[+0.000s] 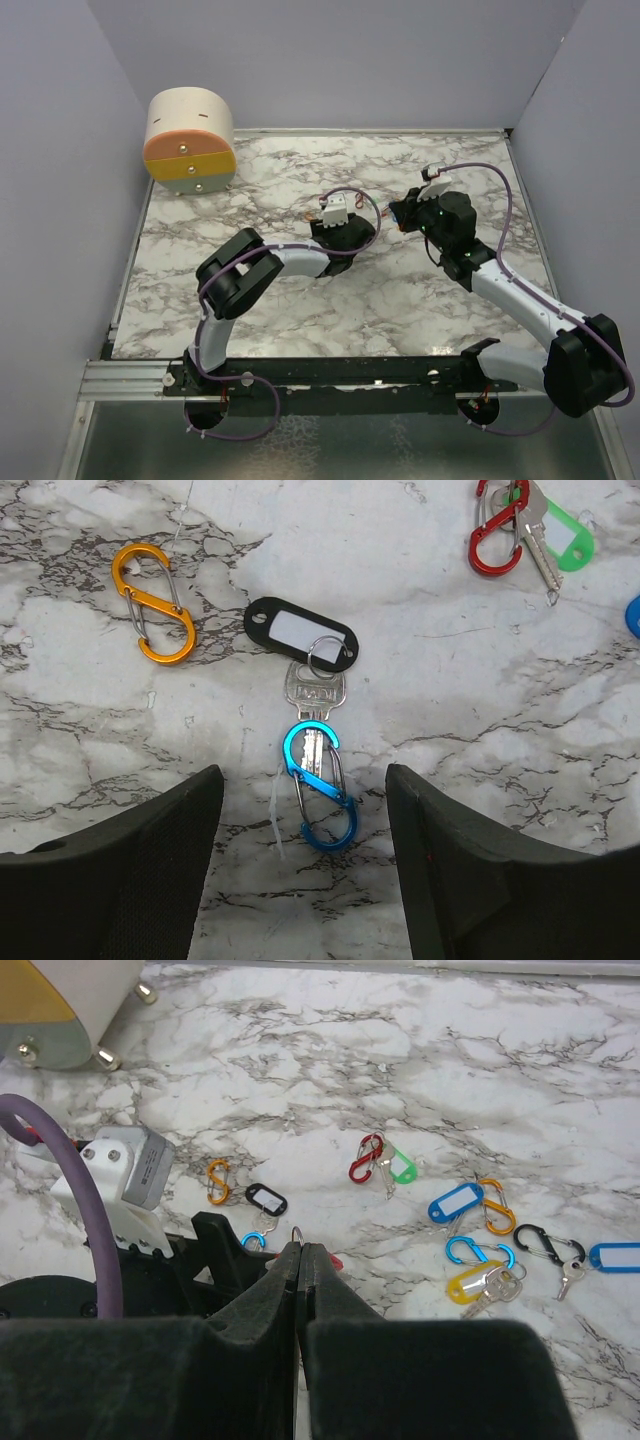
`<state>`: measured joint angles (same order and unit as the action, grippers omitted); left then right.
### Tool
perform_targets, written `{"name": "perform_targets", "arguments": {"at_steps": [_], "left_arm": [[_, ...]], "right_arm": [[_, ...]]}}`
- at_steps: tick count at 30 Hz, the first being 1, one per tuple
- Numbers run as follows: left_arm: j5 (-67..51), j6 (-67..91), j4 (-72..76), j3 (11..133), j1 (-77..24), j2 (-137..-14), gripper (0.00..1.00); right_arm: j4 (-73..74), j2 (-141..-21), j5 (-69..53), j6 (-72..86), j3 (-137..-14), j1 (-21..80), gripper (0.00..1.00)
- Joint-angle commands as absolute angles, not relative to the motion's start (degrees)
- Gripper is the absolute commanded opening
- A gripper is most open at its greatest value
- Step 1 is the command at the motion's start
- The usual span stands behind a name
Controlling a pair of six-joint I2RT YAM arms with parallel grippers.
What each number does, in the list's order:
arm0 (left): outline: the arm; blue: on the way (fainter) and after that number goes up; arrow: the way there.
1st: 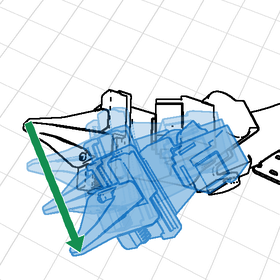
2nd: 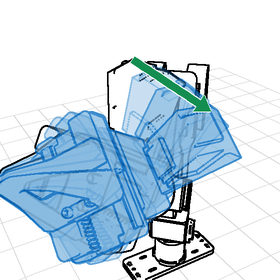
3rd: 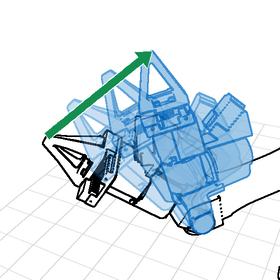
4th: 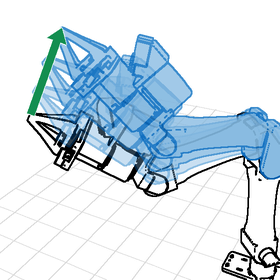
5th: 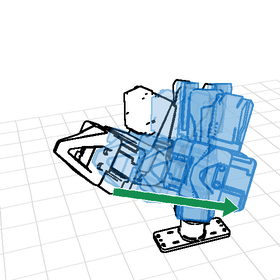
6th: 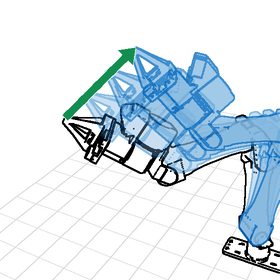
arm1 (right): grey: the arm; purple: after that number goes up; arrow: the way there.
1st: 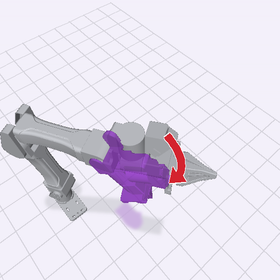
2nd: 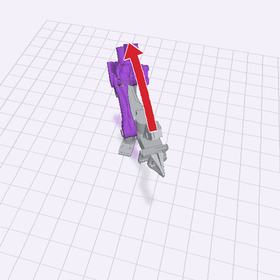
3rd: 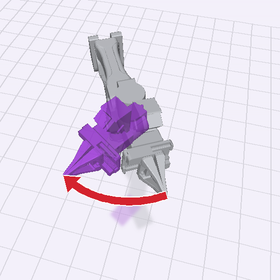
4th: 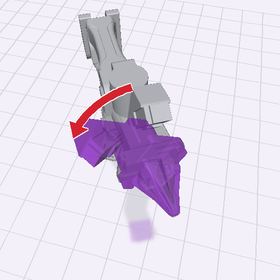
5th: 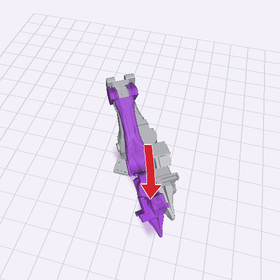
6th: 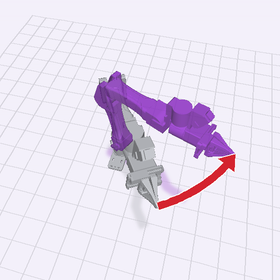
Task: Put the keys on the keyring
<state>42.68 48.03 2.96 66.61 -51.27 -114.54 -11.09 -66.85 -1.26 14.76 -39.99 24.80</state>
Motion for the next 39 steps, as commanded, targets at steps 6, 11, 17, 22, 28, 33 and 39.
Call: {"name": "perform_targets", "arguments": {"at_steps": [6, 11, 17, 22, 28, 33, 39], "left_arm": [[47.6, 46.8, -0.9, 70.4, -52.7, -117.7, 0.62], [48.1, 46.4, -2.3, 71.2, -53.1, -118.5, 0.56], [48.2, 45.9, -3.2, 71.7, -53.1, -118.8, 0.44], [47.6, 45.2, -3.2, 71.9, -53.1, -118.9, 0.36], [47.0, 44.5, -3.3, 71.8, -53.1, -118.6, 0.14], [46.4, 43.4, -3.1, 71.7, -53.0, -117.9, 0.00], [44.8, 40.7, -1.2, 69.7, -52.5, -114.5, 0.00]], "right_arm": [[-11.5, -67.0, 0.4, 15.2, -39.3, 25.1, 0.01], [-11.4, -66.8, 0.5, 15.4, -39.2, 25.1, 0.01], [-11.2, -66.6, 0.6, 15.3, -39.2, 25.1, 0.01], [-11.2, -66.4, 0.7, 15.4, -39.2, 25.1, 0.01], [-11.1, -66.4, 0.8, 15.3, -39.2, 25.1, 0.01], [-11.3, -66.8, 0.6, 15.1, -39.2, 25.1, 0.01], [-11.3, -67.9, 0.1, 14.8, -39.5, 25.1, 0.01]]}}
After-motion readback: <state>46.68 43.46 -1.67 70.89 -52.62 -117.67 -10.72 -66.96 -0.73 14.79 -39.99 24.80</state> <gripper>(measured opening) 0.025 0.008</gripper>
